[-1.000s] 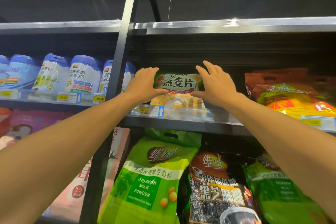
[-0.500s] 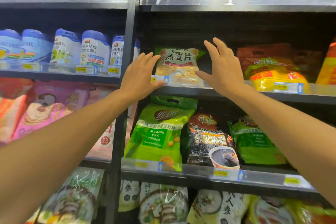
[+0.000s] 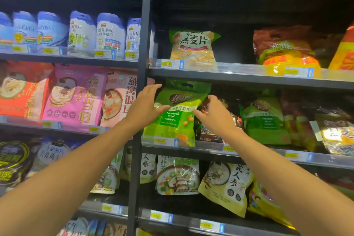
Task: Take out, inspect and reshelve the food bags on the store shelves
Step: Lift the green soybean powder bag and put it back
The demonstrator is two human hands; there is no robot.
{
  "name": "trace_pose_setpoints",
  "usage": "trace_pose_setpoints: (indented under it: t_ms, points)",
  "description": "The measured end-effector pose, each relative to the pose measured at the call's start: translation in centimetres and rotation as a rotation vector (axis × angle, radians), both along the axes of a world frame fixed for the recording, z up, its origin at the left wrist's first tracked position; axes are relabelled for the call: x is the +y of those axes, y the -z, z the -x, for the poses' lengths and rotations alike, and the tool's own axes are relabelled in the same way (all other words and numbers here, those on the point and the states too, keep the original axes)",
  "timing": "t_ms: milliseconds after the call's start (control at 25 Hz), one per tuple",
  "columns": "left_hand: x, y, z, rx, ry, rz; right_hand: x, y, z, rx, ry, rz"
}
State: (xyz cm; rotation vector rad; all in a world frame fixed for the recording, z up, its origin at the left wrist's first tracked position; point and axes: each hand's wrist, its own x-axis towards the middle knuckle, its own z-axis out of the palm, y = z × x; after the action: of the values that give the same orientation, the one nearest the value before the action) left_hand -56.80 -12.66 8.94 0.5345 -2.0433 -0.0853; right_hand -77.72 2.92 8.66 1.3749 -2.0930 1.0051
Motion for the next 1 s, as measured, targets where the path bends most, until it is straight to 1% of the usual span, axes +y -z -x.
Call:
trace_pose_setpoints:
  t_ms: [80, 160, 320, 400, 640, 800, 1000]
  points:
    - [-0.4, 1.5, -0.3, -0.013, 0.024, -0.069, -1.8, 2.0, -0.4, -0.119, -0.025, -0.115]
    - [-1.1, 3.0, -0.3, -0.011, 0.028, -0.116, -3.8, 3.5, -0.5, -0.184, -0.071, -0.194]
    - [-0.8, 4.0, -0.7, -0.041, 0.091, -0.159, -5.8, 4.4, 0.0, -0.299, -0.082, -0.225]
    - [-0.9, 4.2, -0.4, -0.059, 0.116, -0.217, -7.0, 4.5, 0.9, -0.315, -0.101, -0.226]
    - [-2.5, 4.7, 0.2, 0.008, 0.145, -0.406, -9.1, 4.2, 2.0, -0.350, -0.139, -0.077]
    - [-3.3, 4.8, 1.1, 0.052, 0.150, -0.472, -9.5, 3.0, 2.3, -0.387, -0.107, 0.021]
    - [-3.8, 4.4, 2.3, 0.127, 0.151, -0.539, -9.1, 0.7, 3.1, -0.434, -0.146, 0.172]
